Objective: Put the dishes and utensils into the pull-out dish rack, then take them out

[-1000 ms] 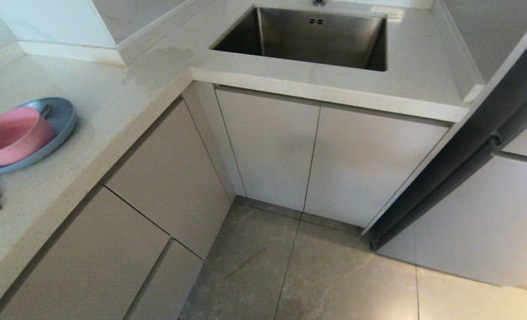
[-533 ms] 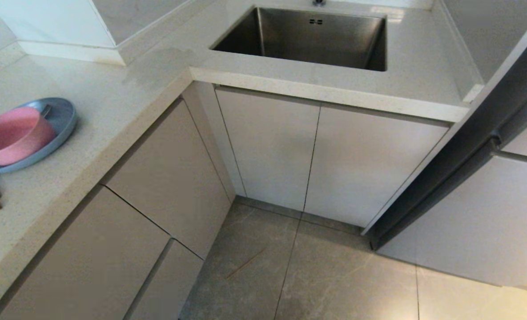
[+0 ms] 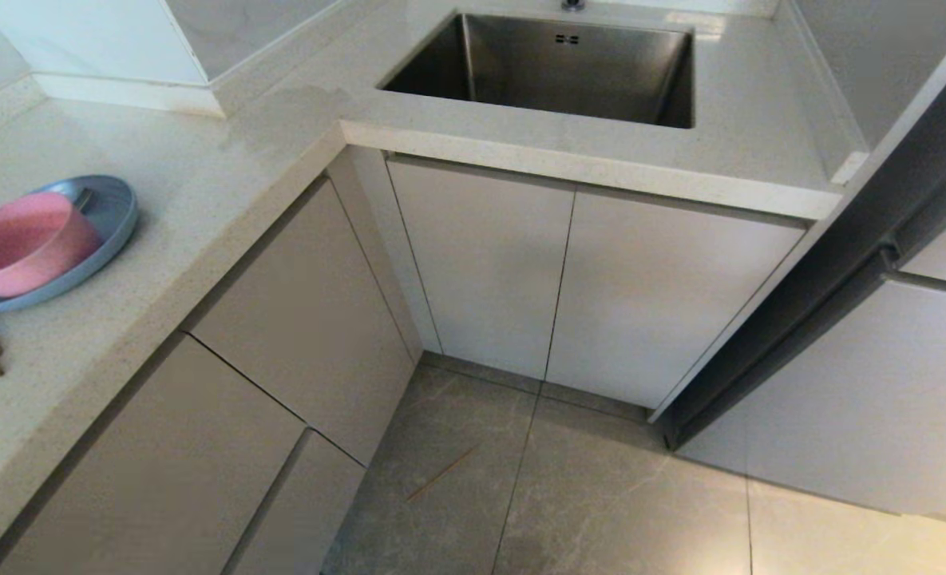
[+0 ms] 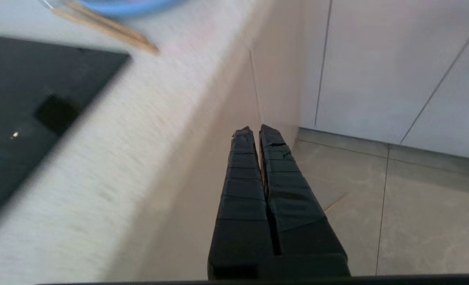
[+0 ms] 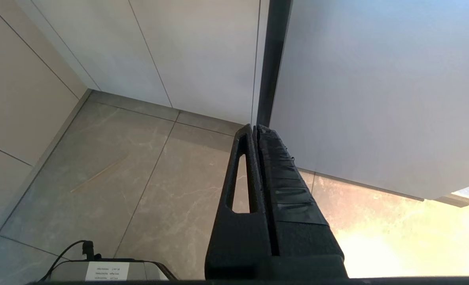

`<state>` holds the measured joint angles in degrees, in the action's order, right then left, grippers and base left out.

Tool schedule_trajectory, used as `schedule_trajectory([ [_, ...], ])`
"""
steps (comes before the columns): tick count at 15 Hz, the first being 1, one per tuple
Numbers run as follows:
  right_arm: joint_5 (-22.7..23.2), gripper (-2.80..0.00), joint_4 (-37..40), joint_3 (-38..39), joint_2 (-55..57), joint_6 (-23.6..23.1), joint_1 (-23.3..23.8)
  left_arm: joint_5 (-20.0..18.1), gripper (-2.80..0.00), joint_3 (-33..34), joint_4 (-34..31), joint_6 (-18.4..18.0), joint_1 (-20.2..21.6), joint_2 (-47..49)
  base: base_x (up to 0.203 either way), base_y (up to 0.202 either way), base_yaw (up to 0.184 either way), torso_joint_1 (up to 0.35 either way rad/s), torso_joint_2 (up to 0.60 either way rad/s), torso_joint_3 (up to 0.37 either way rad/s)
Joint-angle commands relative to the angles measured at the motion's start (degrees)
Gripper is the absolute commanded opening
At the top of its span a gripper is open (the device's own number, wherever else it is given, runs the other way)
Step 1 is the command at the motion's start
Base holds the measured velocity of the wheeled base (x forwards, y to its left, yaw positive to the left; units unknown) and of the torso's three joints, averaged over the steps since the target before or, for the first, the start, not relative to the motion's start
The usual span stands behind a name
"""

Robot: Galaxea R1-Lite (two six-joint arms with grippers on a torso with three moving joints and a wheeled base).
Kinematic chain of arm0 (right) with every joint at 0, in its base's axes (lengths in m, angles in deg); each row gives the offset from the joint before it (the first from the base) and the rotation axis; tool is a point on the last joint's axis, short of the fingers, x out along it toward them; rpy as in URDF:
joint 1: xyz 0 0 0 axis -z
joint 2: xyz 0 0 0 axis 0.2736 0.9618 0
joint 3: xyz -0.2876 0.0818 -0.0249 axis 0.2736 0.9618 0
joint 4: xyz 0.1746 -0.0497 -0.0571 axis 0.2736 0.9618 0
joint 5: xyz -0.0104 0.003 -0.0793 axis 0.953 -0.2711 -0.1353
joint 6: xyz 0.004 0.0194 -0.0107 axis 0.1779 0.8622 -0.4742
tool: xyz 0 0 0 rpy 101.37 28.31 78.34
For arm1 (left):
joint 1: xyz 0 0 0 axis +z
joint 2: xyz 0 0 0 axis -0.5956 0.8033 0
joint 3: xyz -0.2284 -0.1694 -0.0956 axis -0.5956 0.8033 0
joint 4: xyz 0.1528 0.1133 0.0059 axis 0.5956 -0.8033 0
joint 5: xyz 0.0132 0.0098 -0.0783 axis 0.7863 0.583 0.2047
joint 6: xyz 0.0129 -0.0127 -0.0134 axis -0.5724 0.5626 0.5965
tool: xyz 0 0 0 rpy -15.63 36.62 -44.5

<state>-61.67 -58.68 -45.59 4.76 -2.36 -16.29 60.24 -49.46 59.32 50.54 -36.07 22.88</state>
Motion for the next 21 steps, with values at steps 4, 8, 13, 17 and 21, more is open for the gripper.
schedule_trajectory([
  [4,0.0,-2.8,0.0,0.5,0.0,0.0,0.0,-2.1,-2.8,9.4,5.1,3.0,-0.5,-4.2,0.0,0.0,0.0,0.0,0.0,0.0],
  [8,0.0,-2.8,0.0,0.4,0.0,0.0,0.0,-8.3,-2.8,9.2,-2.8,4.9,-0.5,-4.2,0.0,0.0,0.0,0.0,0.0,0.0],
  [13,0.0,-2.8,0.0,0.5,0.0,0.0,0.0,-8.0,-2.8,9.4,-2.5,8.4,-0.5,-4.3,0.0,0.0,0.0,0.0,0.0,0.0],
  [17,0.0,-2.8,0.0,0.4,0.0,0.0,0.0,-8.0,-2.8,9.4,-2.5,8.4,-0.5,-4.2,0.0,0.0,0.0,0.0,0.0,0.0],
  [21,0.0,-2.8,0.0,0.5,0.0,0.0,0.0,-7.5,-2.8,9.4,-2.5,8.8,-0.5,-4.2,0.0,0.0,0.0,0.0,0.0,0.0],
])
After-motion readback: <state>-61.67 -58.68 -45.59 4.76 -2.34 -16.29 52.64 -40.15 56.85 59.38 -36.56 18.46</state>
